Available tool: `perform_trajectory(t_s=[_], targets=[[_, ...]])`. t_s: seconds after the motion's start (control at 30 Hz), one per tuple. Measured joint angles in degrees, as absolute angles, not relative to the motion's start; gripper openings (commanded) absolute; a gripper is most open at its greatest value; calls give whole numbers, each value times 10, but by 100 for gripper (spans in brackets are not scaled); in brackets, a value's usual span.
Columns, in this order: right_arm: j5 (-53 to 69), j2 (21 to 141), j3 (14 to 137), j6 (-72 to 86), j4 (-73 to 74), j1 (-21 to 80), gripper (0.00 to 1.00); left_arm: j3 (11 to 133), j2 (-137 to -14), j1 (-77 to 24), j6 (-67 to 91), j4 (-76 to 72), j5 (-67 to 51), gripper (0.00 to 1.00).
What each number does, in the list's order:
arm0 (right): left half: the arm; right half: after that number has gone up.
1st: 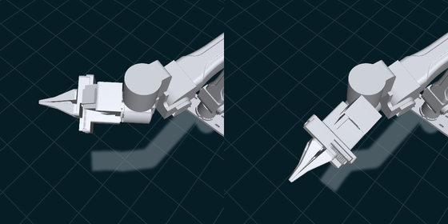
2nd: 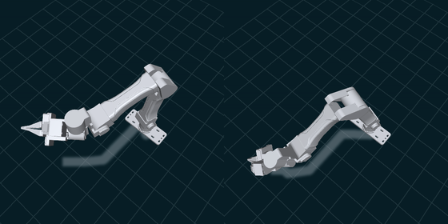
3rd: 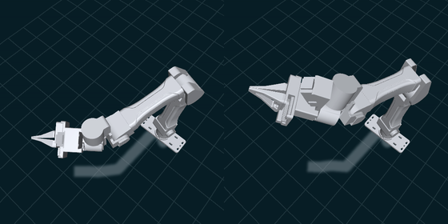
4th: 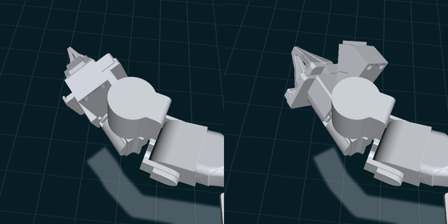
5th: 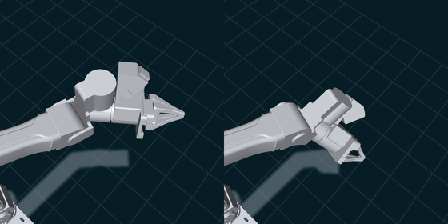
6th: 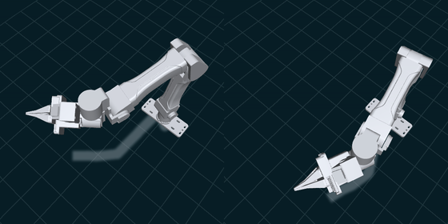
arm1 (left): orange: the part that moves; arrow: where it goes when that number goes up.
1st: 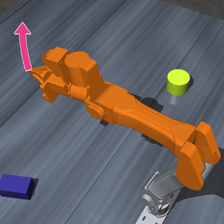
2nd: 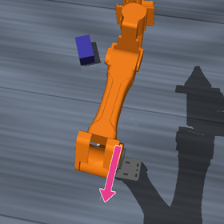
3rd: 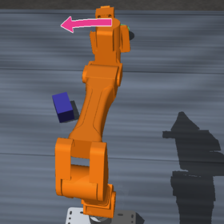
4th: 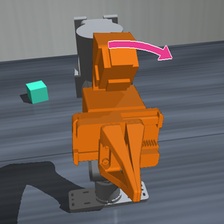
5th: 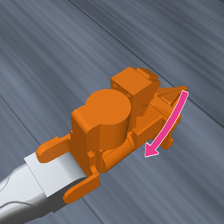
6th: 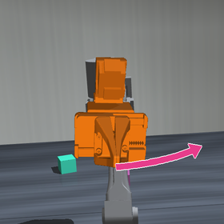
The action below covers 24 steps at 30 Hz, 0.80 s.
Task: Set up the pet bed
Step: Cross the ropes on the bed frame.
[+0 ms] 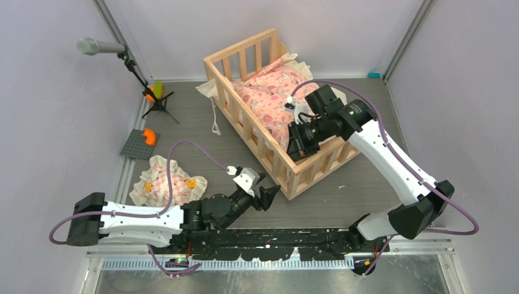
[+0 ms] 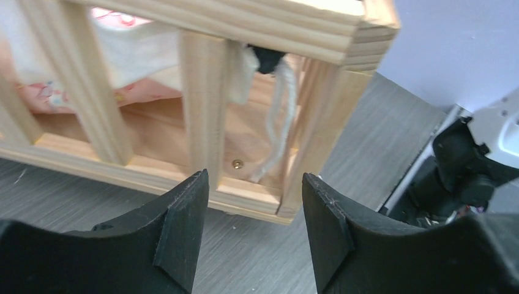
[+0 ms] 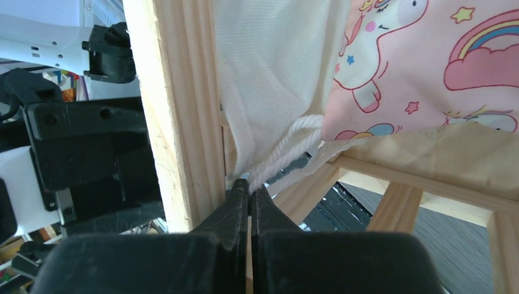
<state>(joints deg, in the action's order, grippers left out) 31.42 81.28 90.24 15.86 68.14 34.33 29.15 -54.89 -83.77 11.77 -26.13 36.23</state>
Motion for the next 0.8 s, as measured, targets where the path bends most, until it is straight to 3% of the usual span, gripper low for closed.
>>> perform_trajectory(t_s=[0.2, 0.8], targets=[[333, 814, 889, 158, 673, 339, 0, 263, -541, -838, 112, -310, 414, 59], [342, 777, 841, 184, 602, 333, 0, 273, -634, -839, 93, -431, 397, 60]])
